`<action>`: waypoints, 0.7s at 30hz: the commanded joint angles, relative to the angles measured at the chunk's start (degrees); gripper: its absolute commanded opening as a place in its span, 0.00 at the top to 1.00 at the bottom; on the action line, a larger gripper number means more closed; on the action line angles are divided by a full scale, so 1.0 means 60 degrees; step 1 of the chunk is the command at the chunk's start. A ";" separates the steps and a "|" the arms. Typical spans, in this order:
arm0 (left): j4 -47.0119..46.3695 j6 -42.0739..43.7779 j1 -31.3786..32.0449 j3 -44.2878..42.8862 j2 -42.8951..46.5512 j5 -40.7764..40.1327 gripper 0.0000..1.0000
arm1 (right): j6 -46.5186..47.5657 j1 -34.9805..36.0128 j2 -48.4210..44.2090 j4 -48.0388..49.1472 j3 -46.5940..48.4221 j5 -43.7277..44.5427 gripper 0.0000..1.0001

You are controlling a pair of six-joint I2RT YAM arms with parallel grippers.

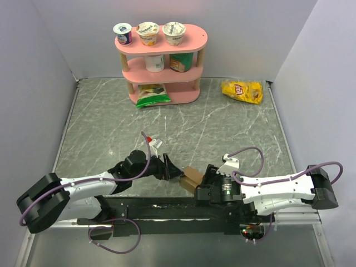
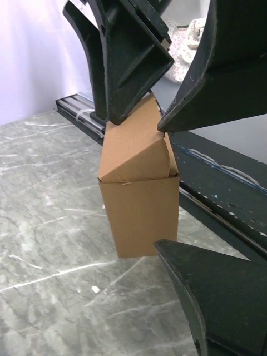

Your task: Fold the paper box

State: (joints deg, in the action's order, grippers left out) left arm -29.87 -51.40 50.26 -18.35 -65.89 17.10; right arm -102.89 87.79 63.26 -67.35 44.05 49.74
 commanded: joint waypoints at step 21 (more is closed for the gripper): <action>-0.1114 -0.0046 0.0002 -0.0780 -0.1191 0.0530 0.25 | -0.0005 0.0164 0.0296 -0.0918 -0.0179 -0.0994 0.33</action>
State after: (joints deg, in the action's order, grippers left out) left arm -32.47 -51.64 50.26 -22.02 -69.69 15.92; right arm -103.70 88.01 63.75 -67.96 44.25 49.98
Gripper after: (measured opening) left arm 0.788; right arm 0.673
